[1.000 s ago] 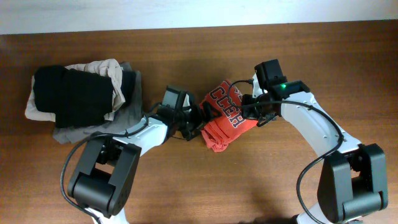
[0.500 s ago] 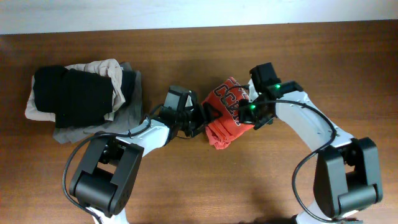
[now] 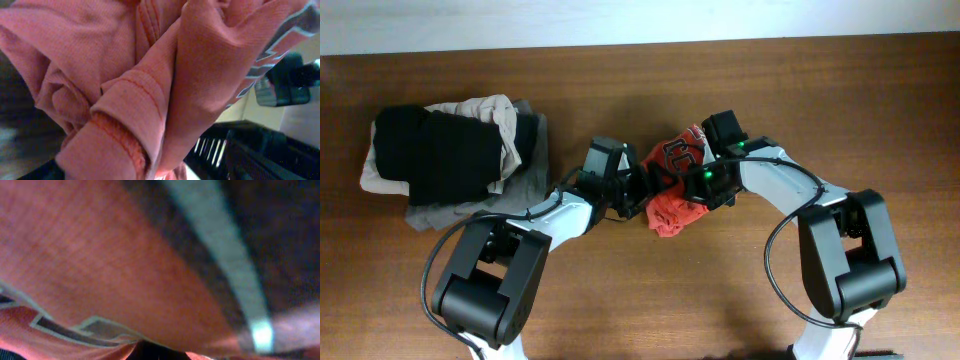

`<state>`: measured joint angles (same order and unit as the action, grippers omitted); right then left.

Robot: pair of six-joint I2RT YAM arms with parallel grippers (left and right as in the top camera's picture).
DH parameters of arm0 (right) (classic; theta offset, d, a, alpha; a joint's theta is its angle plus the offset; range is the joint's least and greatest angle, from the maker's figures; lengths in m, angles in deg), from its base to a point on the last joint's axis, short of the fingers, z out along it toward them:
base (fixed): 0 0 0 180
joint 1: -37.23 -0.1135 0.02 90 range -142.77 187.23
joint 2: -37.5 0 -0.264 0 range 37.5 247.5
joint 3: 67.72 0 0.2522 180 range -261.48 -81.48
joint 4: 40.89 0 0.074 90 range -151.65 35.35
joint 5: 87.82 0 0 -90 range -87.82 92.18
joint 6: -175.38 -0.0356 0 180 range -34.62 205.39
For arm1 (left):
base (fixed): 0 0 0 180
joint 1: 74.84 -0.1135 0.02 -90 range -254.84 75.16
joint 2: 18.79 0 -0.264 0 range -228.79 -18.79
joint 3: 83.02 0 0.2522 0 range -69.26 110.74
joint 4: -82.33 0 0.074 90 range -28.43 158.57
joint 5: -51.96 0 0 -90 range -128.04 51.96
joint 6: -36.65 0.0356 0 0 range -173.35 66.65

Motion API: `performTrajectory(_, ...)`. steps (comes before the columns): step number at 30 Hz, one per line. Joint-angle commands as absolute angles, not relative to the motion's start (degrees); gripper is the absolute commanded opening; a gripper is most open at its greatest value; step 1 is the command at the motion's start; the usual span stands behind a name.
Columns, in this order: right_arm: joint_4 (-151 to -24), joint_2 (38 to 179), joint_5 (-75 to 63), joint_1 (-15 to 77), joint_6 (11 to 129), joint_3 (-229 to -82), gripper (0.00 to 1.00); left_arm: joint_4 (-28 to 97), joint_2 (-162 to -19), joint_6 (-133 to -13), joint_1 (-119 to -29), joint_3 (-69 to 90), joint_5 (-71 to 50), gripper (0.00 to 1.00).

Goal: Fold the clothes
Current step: 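Grip the orange bundle's sides with both grippers and lift it, then carry the bundle left with the left gripper onto the clothes stack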

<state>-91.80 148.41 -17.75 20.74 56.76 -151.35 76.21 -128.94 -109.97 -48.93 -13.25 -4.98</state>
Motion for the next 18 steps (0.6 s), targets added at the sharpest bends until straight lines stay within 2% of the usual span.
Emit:
performTrajectory(1, -91.95, 151.23, -21.88, 19.82, 55.95, -150.15, 0.04, 78.11, -129.47, -109.82, -48.62, -13.71, -5.99, 0.84)
performTrajectory(4, -92.34, 151.23, -21.88, 19.82, 55.98, -150.15, 0.04, 78.07, -129.93, -112.53, -48.58, -13.71, -6.40, 0.82)
performTrajectory(7, -92.36, 151.23, -21.92, 19.69, 55.98, -150.15, 0.04, 78.00, -131.96, -113.84, -48.30, -13.71, -5.66, 0.66)
performTrajectory(11, -92.41, 151.23, -22.29, 19.43, 56.44, -150.15, 0.04, 78.09, -134.97, -113.95, -48.21, -13.71, -4.17, 0.52)
performTrajectory(15, -92.41, 151.23, -22.32, 19.16, 57.33, -150.15, 0.04, 80.58, -136.81, -111.24, -48.21, -13.71, -2.43, 0.28)
performTrajectory(16, -92.39, 151.23, -22.27, 19.19, 58.16, -150.15, 0.04, 82.29, -136.81, -109.34, -48.21, -13.71, -1.51, 0.17)
performTrajectory(18, -92.30, 151.21, -22.25, 19.23, 59.56, -150.17, 0.04, 84.47, -136.81, -107.33, -48.38, -13.69, -0.24, 0.08)
